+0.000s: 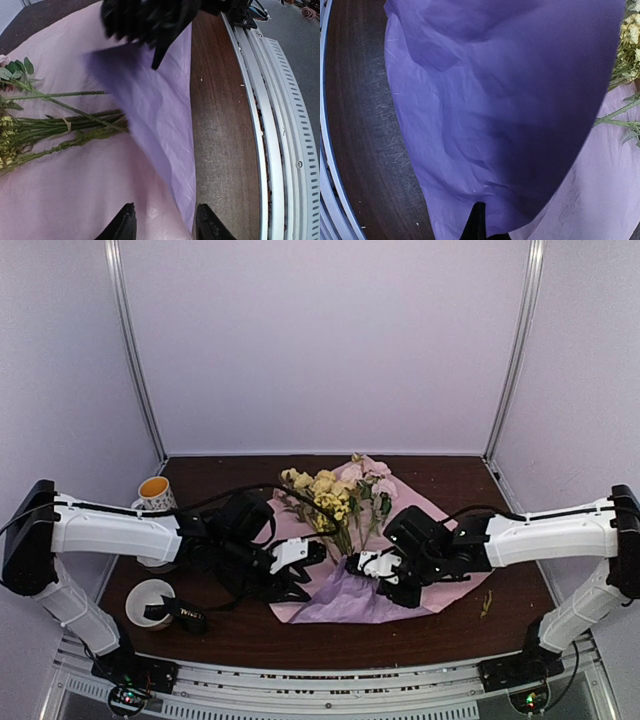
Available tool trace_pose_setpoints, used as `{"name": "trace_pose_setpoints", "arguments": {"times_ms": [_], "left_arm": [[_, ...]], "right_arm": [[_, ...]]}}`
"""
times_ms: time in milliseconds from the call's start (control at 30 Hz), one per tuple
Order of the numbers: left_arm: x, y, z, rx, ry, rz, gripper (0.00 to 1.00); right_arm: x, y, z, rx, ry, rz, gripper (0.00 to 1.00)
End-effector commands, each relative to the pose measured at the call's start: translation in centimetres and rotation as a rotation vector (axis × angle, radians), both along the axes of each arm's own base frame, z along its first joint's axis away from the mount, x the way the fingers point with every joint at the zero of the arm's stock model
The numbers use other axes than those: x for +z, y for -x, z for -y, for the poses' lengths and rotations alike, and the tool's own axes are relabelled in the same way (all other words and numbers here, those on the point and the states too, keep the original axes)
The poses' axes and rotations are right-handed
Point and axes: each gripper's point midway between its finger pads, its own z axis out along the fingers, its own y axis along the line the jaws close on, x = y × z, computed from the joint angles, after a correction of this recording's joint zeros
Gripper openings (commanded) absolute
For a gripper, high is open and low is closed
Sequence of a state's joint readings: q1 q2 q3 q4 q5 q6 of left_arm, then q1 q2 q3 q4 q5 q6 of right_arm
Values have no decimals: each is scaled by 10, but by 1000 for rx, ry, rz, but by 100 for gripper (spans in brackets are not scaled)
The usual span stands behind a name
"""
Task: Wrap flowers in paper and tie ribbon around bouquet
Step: Fold the bottom corner of the flattened wrapping paper at the center of the board.
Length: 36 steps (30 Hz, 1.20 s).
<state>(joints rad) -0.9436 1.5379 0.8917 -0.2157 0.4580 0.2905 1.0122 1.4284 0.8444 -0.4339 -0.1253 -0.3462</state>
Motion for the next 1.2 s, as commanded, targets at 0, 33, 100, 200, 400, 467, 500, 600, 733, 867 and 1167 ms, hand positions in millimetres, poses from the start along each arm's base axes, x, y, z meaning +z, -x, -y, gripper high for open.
{"name": "trace_pose_setpoints", "arguments": {"times_ms": [0,33,100,200,400,467,500,600,733,867,1167], "left_arm": [[22,-3,20,-3,102,5,42],[18,0,21,-10,95,-4,42],[11,2,23,-9,82,-14,43],[2,-4,24,33,59,-26,48],[-25,-18,30,80,-72,-64,50],[-34,-23,27,103,-120,-57,48],[-39,-23,24,104,-139,-52,46],[-53,-20,17,100,-195,-69,43],[-68,-13,13,87,-280,-124,42],[-86,-9,4,78,-374,-138,41],[-101,-3,-4,86,-443,-143,40]], "right_arm": [[-16,-4,8,-70,70,-138,0],[-17,-5,6,-79,57,-162,0],[-17,-10,4,-119,37,-191,0],[-15,-18,4,-179,23,-225,0],[-23,-23,6,-278,36,-328,0],[-25,-24,6,-300,35,-354,0],[-26,-25,6,-314,28,-366,0],[-34,-29,9,-375,16,-410,0],[-43,-36,11,-469,4,-452,0],[-49,-45,15,-566,-21,-457,8],[0,-65,41,-724,-103,-296,19]]}}
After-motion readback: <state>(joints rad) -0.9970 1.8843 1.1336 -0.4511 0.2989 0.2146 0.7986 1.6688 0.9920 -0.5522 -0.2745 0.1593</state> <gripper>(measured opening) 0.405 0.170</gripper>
